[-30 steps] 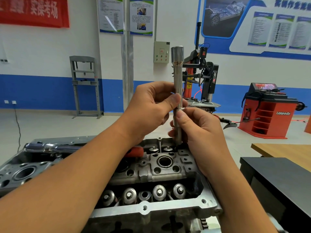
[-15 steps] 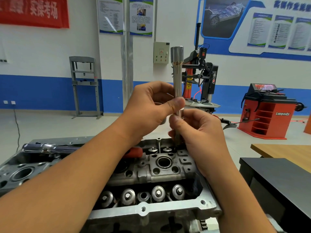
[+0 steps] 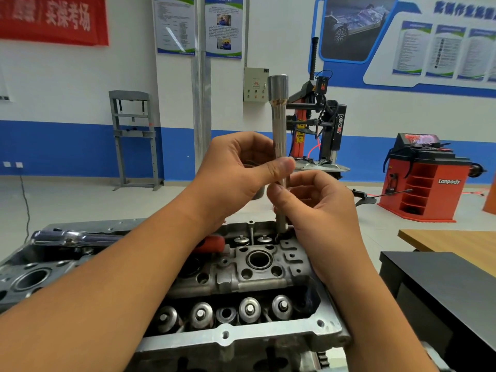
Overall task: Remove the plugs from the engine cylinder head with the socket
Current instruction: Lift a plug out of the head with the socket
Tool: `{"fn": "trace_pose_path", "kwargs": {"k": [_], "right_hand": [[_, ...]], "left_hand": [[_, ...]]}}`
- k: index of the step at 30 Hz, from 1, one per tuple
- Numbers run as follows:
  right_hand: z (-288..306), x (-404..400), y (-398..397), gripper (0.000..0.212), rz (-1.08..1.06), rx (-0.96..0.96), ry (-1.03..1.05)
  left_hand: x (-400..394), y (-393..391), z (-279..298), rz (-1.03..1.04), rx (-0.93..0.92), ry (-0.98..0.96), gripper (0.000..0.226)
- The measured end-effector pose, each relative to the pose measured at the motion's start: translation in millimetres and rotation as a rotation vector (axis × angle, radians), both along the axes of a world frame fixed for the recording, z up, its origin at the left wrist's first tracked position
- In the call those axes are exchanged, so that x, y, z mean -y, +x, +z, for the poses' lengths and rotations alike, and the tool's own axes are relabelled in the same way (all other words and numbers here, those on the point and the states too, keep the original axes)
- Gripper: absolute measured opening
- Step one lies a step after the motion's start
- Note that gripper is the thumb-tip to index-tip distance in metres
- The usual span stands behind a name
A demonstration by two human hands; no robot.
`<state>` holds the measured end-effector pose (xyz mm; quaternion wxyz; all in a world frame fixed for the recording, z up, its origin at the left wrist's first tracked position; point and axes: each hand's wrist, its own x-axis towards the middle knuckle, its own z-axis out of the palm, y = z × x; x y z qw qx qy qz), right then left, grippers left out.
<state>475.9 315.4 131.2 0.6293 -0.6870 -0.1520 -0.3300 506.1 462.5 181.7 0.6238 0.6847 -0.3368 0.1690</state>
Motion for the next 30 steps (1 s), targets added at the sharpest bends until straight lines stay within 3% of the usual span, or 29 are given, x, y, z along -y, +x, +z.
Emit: {"fn": "trace_pose_path", "kwargs": {"k": [2, 5, 11, 15, 18, 27, 30], "right_hand": [[-1.1, 0.8, 1.5, 0.013, 0.003, 0.007, -0.008], [-1.1, -0.6, 3.2, 0.004, 0.055, -0.001, -0.040], [0.6, -1.1, 2.7, 0.019, 0.067, -0.012, 0.009], [-1.6, 1.2, 3.5, 0.024, -0.009, 0.011, 0.011], [-1.2, 0.1, 3.1, 0.011, 0.031, 0.011, -0.015], [0.1, -0.6, 3.1, 0.023, 0.016, -0.002, 0.013], [-0.3, -0.3, 3.8, 0.015, 0.041, 0.000, 0.008]], "left_hand": [[-0.9, 0.4, -0.6, -0.007, -0.008, 0.000, 0.032], [-1.5, -0.4, 0.7, -0.117, -0.050, -0.008, 0.020], [-0.3, -0.8, 0.3, -0.075, -0.034, -0.015, 0.014], [-0.2, -0.4, -0.3, -0.005, -0.017, -0.015, 0.033], [-1.0, -0.6, 0.2, -0.084, -0.056, -0.010, 0.020], [-1.5, 0.1, 0.6, -0.040, -0.051, -0.044, 0.009], [-0.9, 0.0, 0.0, -0.088, -0.064, -0.030, 0.015]]}}
